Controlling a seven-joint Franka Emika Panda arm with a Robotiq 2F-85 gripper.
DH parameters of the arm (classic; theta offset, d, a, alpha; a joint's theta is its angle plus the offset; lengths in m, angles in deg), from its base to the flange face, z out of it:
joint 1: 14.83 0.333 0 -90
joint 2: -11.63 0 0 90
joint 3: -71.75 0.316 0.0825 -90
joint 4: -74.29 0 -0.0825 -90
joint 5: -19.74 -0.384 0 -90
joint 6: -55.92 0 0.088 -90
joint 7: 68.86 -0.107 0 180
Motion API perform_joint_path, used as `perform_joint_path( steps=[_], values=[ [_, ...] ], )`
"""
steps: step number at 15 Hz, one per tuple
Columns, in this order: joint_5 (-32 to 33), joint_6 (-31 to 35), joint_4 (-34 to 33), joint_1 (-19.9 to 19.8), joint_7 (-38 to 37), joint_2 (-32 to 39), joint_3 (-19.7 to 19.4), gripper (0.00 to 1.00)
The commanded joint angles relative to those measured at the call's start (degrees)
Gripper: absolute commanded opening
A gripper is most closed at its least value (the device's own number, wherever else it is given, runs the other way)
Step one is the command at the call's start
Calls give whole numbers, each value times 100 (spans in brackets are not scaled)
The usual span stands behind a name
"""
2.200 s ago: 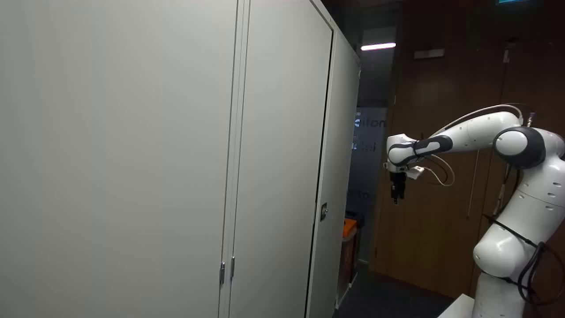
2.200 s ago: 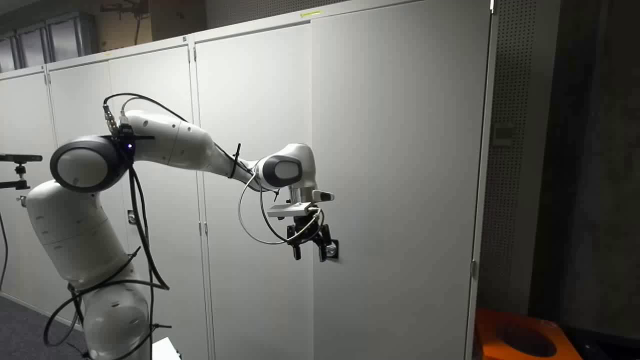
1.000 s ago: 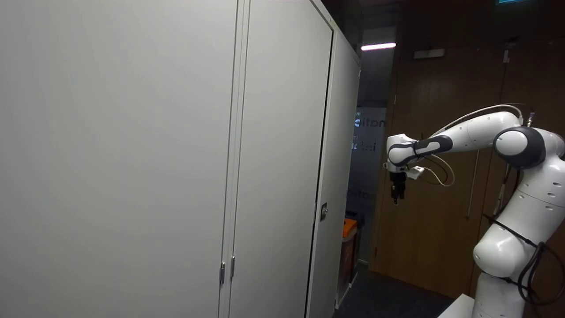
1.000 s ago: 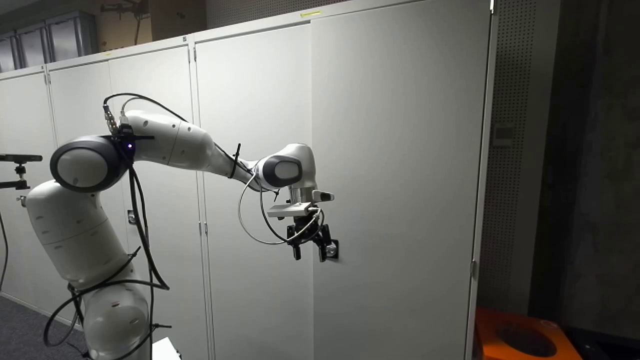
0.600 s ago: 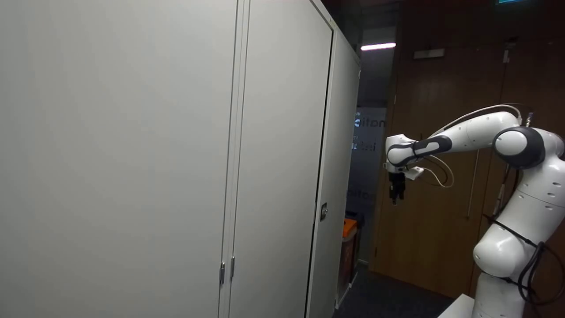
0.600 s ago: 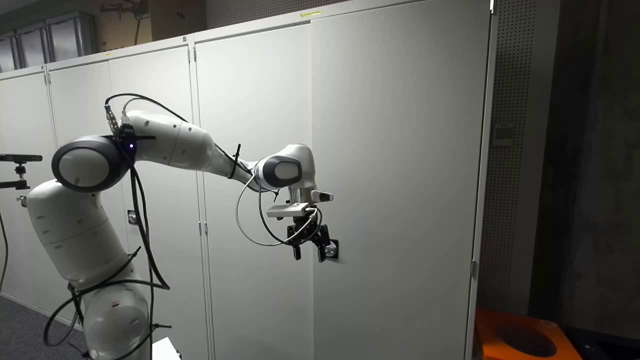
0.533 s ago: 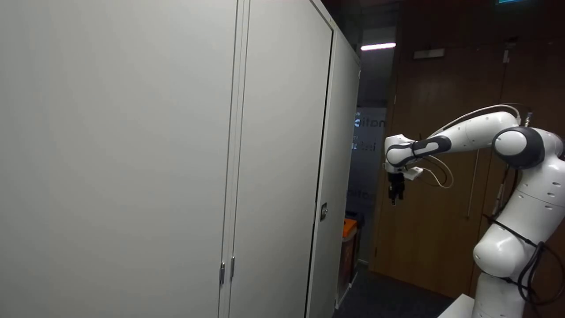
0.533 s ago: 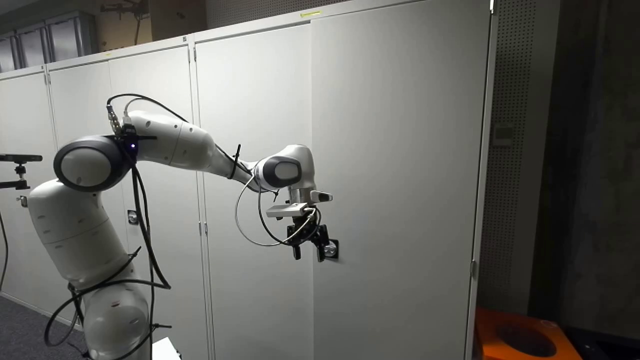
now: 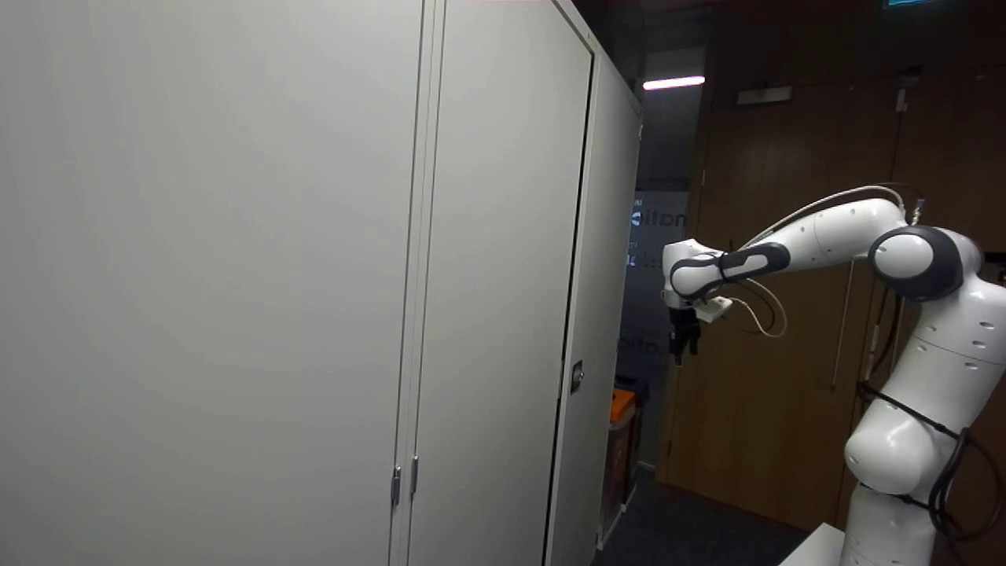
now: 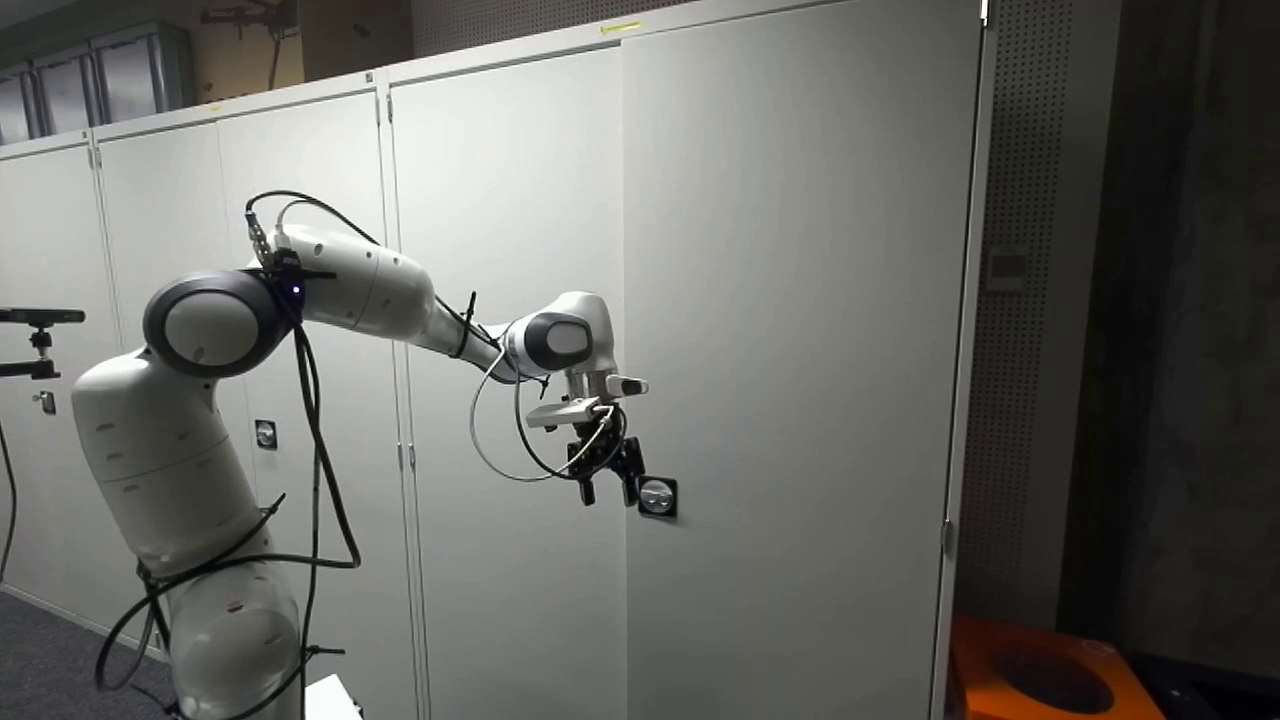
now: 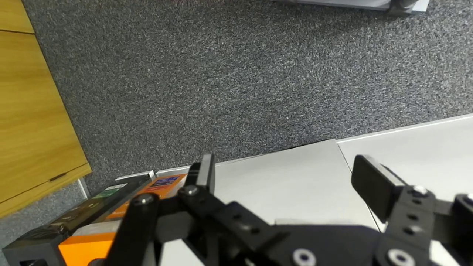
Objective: Open the door on the right
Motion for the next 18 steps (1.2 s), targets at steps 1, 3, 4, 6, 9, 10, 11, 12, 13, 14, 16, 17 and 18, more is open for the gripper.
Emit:
perform_joint_path(
  steps=[1,3,4,6,9,10,11,12,13,14,16,17,18],
  values=[
    [281,54,-324,93,-365,153,170,100],
    [386,93,-429,119,-607,186,274,100],
    [415,120,-482,141,-735,210,316,100],
    [469,203,-600,173,-1044,271,383,100],
    [455,540,-699,217,-1411,286,450,100],
    [495,706,-714,224,-1497,282,476,100],
    [511,822,-745,230,-1537,288,499,100],
    [489,913,-766,245,-1516,289,520,100],
    [510,1017,-784,256,-1512,284,546,100],
    [542,1103,-804,271,-1491,290,568,100],
    [595,1273,-836,317,-1437,297,606,100],
    [619,1336,-853,339,-1410,302,629,100],
    [678,1426,-852,355,-1419,303,659,100]
  ],
)
